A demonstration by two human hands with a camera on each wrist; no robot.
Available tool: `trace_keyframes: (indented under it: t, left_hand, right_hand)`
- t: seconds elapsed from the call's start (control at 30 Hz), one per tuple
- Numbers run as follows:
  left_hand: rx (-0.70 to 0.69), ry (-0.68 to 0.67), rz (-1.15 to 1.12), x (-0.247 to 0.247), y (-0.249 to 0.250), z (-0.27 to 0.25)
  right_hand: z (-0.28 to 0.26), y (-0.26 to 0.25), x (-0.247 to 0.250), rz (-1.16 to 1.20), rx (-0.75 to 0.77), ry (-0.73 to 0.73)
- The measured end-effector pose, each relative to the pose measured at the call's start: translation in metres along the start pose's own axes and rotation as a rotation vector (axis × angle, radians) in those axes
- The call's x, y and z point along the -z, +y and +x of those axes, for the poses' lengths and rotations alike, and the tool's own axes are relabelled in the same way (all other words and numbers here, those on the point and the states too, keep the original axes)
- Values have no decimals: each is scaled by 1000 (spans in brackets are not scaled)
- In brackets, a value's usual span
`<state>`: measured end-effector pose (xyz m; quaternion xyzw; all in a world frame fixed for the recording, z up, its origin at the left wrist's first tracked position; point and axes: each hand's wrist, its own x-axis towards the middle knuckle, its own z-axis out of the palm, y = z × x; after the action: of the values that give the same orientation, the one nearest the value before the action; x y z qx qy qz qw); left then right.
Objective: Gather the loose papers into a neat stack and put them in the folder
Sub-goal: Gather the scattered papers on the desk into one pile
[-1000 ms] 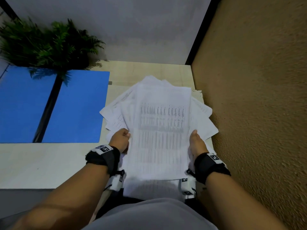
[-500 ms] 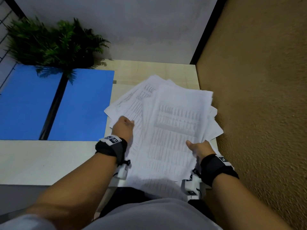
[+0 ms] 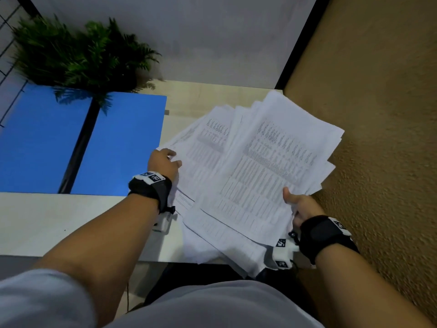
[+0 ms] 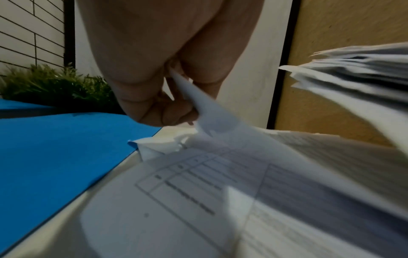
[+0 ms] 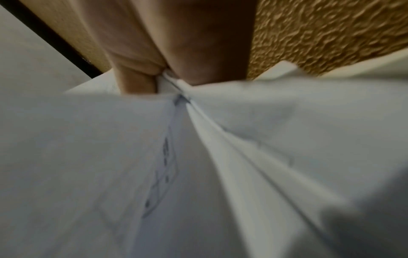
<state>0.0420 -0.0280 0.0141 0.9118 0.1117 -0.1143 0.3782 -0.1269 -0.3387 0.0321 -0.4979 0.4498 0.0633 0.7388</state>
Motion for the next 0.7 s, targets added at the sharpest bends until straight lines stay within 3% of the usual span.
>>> trace_keyframes:
  t: [0.07,0.17,0.23,0.27,0.37,0.47,0.53,0.6,0.7]
  left_hand:
    - [25,-34,-15,3,1,-11]
    - [43,-121,-142,6,-1,-36]
    - [29,-264,-113,6,-7,-49]
    - [42,-370,-64,7,-12,-53]
    - [80,-609,111,8,-17,-60]
    - [125,-485,92,8,-9,-60]
    - [198,-417,-71,6,-2,-61]
    - [244,-455,-267,3,3,-70]
    - [193,-373,-430,-7,2,-78]
  right_hand:
    - [-4,-8,-12,83,-22,-96]
    - [13,-8,-37,-81,-25,-10]
    - [46,9,-40,-230,33,124]
    - [57,15,-43,-235,62,122]
    - [16,7,-79,-340,102,146]
    - [16,16,-79,-310,129,86]
    - [14,20,-79,-276,169,25]
    - [14,24,-78,-271,208,-4]
    - [9,22,-82,-243,225,-170]
